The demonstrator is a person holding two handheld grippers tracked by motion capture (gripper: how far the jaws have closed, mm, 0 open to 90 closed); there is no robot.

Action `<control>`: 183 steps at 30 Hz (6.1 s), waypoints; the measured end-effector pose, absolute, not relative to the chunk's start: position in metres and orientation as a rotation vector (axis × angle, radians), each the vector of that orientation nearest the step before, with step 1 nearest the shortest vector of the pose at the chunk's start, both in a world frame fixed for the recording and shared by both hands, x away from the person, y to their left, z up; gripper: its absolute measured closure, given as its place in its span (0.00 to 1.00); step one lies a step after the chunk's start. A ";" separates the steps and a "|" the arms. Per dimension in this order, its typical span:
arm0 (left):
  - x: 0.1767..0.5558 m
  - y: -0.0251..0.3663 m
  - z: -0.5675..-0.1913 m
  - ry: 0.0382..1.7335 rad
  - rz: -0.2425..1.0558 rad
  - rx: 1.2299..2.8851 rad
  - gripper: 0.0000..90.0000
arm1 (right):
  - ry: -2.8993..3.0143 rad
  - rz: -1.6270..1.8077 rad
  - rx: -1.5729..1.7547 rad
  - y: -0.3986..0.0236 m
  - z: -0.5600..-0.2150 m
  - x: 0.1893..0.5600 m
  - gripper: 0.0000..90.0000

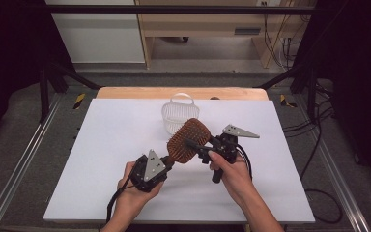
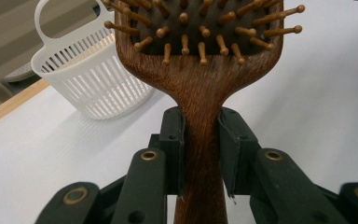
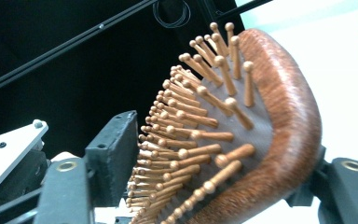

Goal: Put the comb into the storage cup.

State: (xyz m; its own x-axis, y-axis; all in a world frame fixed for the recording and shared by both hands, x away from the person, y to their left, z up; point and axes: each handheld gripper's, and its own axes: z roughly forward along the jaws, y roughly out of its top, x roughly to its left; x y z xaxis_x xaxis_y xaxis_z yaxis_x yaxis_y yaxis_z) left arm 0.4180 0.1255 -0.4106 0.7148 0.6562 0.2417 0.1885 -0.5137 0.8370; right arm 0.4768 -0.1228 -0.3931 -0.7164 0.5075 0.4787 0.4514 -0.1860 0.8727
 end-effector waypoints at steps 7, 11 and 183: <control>0.422 0.126 -0.409 0.648 0.687 2.057 0.81 | 1.950 2.134 1.192 -0.123 -0.393 0.478 0.42; 0.425 0.126 -0.411 0.652 0.680 2.051 0.81 | 1.940 2.147 1.188 -0.123 -0.392 0.480 0.47; 0.419 0.304 -0.438 1.008 0.837 1.487 0.04 | 1.650 1.974 1.365 -0.149 -0.336 0.521 0.61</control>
